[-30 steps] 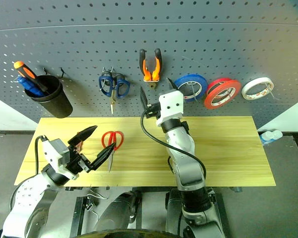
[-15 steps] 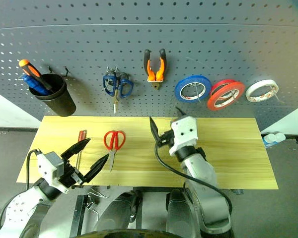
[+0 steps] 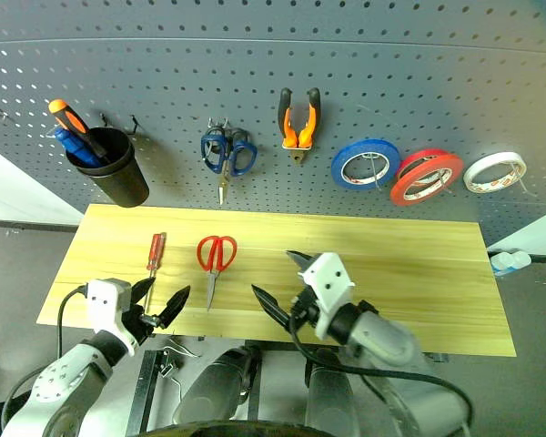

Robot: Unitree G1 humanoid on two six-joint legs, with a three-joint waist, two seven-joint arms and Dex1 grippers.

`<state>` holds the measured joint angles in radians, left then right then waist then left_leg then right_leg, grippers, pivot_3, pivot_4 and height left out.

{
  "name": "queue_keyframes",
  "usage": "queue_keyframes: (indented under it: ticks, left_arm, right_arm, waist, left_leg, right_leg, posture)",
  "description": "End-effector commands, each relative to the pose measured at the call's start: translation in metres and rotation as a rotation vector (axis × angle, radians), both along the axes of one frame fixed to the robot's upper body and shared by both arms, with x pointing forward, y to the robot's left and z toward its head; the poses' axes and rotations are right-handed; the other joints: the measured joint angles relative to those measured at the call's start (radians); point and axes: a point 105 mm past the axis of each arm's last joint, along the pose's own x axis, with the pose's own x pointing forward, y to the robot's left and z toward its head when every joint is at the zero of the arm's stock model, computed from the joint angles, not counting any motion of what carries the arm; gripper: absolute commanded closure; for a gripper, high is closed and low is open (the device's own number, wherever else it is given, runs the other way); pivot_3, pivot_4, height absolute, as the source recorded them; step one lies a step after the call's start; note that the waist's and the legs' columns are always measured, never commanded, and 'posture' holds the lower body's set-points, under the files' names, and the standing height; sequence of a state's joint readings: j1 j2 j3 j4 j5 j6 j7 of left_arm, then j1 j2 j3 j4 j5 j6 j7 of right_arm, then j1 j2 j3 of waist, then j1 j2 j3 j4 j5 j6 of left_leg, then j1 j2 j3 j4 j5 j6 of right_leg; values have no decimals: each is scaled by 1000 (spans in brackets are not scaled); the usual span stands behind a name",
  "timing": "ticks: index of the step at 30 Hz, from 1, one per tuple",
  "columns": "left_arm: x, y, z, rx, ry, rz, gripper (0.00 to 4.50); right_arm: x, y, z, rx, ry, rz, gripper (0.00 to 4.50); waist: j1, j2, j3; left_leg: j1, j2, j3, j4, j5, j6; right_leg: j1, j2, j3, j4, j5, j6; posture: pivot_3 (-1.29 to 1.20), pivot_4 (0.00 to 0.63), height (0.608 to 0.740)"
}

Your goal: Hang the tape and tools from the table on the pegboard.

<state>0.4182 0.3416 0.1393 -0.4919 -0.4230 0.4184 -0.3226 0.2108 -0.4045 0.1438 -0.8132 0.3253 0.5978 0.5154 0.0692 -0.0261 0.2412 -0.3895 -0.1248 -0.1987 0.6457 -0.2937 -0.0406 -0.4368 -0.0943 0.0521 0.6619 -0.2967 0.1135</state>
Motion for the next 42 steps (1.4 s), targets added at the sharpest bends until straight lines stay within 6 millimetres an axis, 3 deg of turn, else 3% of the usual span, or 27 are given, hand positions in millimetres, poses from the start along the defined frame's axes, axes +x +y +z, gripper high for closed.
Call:
queue_keyframes:
  ticks: [1, 10, 16, 20, 26, 32, 42]
  left_arm:
    - [8, 0, -1, 12, 27, 43, 0]
    - [39, -25, -6, -19, 46, 81, 0]
    - [49, -30, -18, -3, 114, 101, 0]
    - [60, -29, -24, -1, 141, 122, 0]
    - [69, -34, -29, 36, 152, 111, 0]
    - [82, -49, -33, 57, 187, 89, 0]
    - [81, -55, -40, 77, 231, 105, 0]
  right_arm:
    - [-10, -8, 18, 22, -31, 71, 14]
    - [-17, -31, 47, -36, -63, 164, 14]
    - [-20, -39, 65, -70, -97, 187, 14]
    - [-20, -47, 66, -101, -104, 148, 14]
    - [-20, -43, 65, -94, -103, 143, 14]
    - [-20, -41, 67, -88, -115, 141, 14]
    - [-22, -39, 67, -85, -117, 146, 14]
  waist:
    - [-1, -2, 2]
    - [-1, -2, 5]
    - [-2, -3, 5]
    - [2, -5, 6]
    - [-2, -6, 7]
    - [0, -7, 7]
    - [-2, -7, 7]
  left_leg:
    - [0, 0, 0, 0, 0, 0]
    - [0, 0, 1, 1, 1, -2]
    - [0, 0, 2, 1, 1, -2]
    - [-1, 0, 2, 2, 1, -1]
    - [-1, 0, 3, 2, 1, -1]
    - [-1, 0, 3, 3, 1, -1]
    - [-1, 0, 3, 4, 0, -1]
  right_leg:
    - [0, 0, 0, 0, 0, 0]
    - [1, -1, 0, -2, 1, 2]
    - [3, -1, 0, -5, 2, 2]
    - [3, -1, 0, -7, 3, 3]
    - [4, -1, 0, -8, 4, 4]
    - [5, -1, 0, -9, 4, 5]
    - [5, -1, 0, -9, 5, 5]
  posture:
    - [80, 254, 720]
    - [54, 255, 720]
    - [32, 259, 720]
    - [28, 261, 720]
    - [26, 260, 720]
    - [22, 260, 720]
    - [24, 258, 720]
